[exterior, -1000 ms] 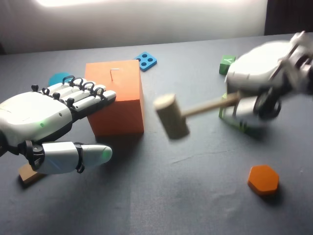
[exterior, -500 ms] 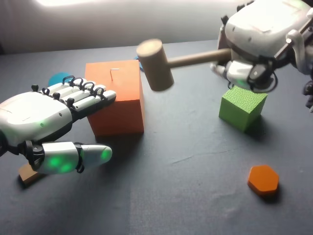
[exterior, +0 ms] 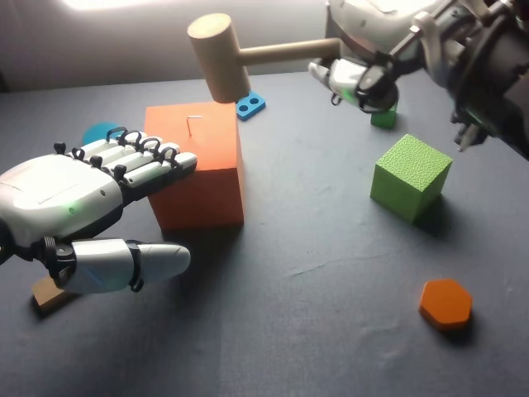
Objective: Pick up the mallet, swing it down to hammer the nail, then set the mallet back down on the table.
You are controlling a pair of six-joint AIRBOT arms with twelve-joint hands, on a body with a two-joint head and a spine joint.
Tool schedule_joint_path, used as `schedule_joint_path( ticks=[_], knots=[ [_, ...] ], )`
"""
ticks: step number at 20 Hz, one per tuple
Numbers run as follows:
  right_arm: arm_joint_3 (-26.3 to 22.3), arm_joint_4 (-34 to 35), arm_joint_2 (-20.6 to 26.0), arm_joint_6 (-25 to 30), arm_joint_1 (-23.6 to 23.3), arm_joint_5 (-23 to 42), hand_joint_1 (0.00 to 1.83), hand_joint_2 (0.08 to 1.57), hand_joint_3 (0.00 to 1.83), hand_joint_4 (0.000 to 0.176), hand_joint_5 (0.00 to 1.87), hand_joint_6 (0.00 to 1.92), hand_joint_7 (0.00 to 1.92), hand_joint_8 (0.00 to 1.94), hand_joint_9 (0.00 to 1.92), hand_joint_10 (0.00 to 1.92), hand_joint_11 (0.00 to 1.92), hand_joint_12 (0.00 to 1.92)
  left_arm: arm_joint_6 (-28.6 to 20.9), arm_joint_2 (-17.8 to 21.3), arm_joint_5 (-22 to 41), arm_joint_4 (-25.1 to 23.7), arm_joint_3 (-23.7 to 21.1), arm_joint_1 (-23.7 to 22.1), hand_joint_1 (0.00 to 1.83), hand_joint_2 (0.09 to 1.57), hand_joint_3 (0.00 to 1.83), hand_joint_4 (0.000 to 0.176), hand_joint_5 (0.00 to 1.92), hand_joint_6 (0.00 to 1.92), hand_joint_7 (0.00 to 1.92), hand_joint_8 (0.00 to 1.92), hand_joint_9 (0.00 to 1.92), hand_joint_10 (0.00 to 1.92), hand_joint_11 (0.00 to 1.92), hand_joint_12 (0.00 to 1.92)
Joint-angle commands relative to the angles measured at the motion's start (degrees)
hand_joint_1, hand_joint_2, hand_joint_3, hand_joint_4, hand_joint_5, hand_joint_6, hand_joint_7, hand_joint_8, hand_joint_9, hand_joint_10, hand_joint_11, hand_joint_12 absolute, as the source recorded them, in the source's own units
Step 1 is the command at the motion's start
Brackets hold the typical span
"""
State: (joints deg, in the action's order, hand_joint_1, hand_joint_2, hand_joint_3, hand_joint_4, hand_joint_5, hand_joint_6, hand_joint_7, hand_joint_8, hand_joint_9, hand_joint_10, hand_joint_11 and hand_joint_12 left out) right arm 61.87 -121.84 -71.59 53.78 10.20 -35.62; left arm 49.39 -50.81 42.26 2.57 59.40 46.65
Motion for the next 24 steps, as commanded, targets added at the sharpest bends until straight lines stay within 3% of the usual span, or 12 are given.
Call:
schedule_joint_path(
  ticks=[1, 8, 18, 24],
  knots=[
    [0.3, -4.5, -0.3, 0.0, -1.1, -3.8, 0.47, 1.55, 0.0, 0.0, 1.16, 1.92, 1.45, 1.94, 1.58, 1.92, 1.73, 1.92, -0.1, -0.4, 3.1, 0.2, 0.3, -0.3, 0.0, 1.24, 0.0, 0.0, 0.08, 0.0, 0.08, 0.0, 0.04, 0.0, 0.0, 0.0],
    [3.1, -7.2, -4.9, -0.2, -1.3, -4.4, 0.5, 1.54, 0.0, 0.0, 1.16, 1.92, 1.47, 1.94, 1.6, 1.92, 1.75, 1.92, -0.1, -0.4, 3.1, 0.2, 0.3, -0.3, 0.0, 1.24, 0.0, 0.0, 0.08, 0.01, 0.07, 0.02, 0.04, 0.01, 0.01, 0.01],
    [4.8, -7.6, -6.8, -0.1, -1.8, -4.8, 0.49, 1.55, 0.0, 0.0, 1.16, 1.92, 1.47, 1.94, 1.59, 1.92, 1.74, 1.92, -0.1, -0.5, 3.0, 0.2, 0.4, -0.7, 0.0, 1.24, 0.0, 0.0, 0.08, 0.0, 0.07, 0.0, 0.04, 0.0, 0.0, 0.0],
    [6.7, -9.6, -8.1, 0.8, 3.0, -5.0, 0.45, 1.56, 0.0, 0.0, 1.16, 1.92, 1.48, 1.94, 1.6, 1.92, 1.75, 1.92, -0.1, -0.6, 2.9, 0.2, 0.4, -0.7, 0.0, 1.24, 0.0, 0.0, 0.07, 0.01, 0.07, 0.0, 0.04, 0.0, 0.0, 0.0]
  ],
)
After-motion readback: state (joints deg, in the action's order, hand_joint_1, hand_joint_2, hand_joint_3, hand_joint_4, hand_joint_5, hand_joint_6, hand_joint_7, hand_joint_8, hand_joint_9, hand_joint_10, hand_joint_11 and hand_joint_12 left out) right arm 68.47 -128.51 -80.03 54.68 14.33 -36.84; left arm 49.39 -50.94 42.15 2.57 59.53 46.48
